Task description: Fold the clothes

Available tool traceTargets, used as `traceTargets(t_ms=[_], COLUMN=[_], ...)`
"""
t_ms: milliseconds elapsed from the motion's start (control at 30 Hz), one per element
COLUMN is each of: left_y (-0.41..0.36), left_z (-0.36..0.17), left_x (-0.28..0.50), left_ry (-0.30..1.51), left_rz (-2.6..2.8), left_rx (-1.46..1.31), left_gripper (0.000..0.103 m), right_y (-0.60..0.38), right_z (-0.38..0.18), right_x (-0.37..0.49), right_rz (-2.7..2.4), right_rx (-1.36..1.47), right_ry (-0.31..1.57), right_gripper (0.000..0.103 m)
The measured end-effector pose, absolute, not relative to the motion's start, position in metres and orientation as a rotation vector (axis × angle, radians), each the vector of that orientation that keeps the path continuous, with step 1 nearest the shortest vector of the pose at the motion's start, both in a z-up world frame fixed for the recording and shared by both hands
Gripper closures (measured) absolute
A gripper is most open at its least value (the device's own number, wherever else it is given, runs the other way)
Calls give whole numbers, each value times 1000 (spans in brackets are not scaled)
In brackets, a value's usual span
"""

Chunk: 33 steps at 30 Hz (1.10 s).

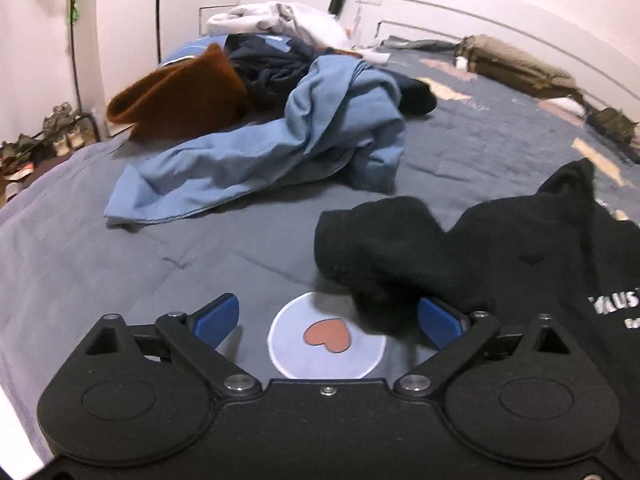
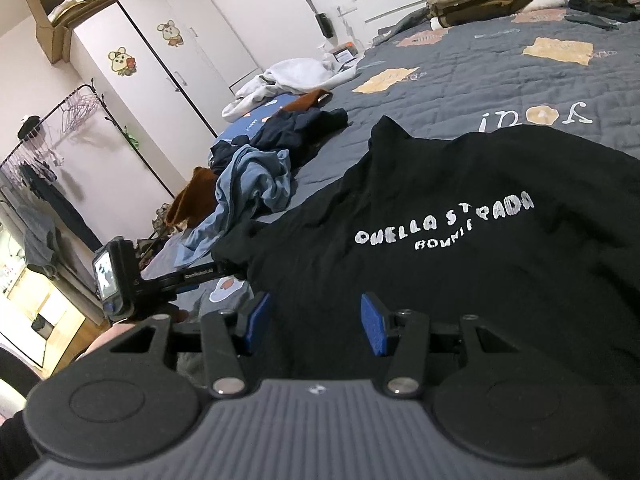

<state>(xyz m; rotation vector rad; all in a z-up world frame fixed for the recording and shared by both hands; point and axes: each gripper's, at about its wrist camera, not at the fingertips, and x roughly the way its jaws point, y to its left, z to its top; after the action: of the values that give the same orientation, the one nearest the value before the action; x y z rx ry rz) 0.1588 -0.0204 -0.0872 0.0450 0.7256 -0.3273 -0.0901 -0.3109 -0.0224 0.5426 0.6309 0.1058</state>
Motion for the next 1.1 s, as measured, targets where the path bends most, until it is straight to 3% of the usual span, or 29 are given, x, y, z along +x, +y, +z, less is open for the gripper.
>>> traceTargets(t_ms=[100, 133, 233, 267, 467, 800, 833, 967, 1100], left_y=[-22, -22, -24, -25, -29, -29, -30, -33, -36], left_z=[-84, -86, -95, -98, -99, -103, -105, -105, -93], left_x=[160, 160, 161, 162, 161, 169, 170, 171, 164], left_ry=[746, 760, 806, 824, 755, 799, 806, 811, 676], left_rz=[-363, -370, -380, -385, -404, -474, -482, -482, -383], left_rx=[72, 72, 101, 121, 137, -58, -62, -58, 141], left_gripper=[14, 21, 58, 62, 60, 61, 63, 91, 93], right_y=[-312, -312, -312, -312, -312, -312, -312, -311, -312], right_z=[-23, -22, -21, -21, -21, -21, -21, -23, -23], right_x=[-91, -91, -90, -90, -90, -90, -90, -90, -91], right_rz=[103, 102, 103, 103, 106, 107, 107, 103, 100], right_rx=[547, 547, 547, 548, 548, 550, 551, 548, 549], right_ry=[631, 630, 625, 625, 624, 625, 627, 633, 632], right_gripper=[54, 53, 53, 53, 53, 53, 53, 53, 53])
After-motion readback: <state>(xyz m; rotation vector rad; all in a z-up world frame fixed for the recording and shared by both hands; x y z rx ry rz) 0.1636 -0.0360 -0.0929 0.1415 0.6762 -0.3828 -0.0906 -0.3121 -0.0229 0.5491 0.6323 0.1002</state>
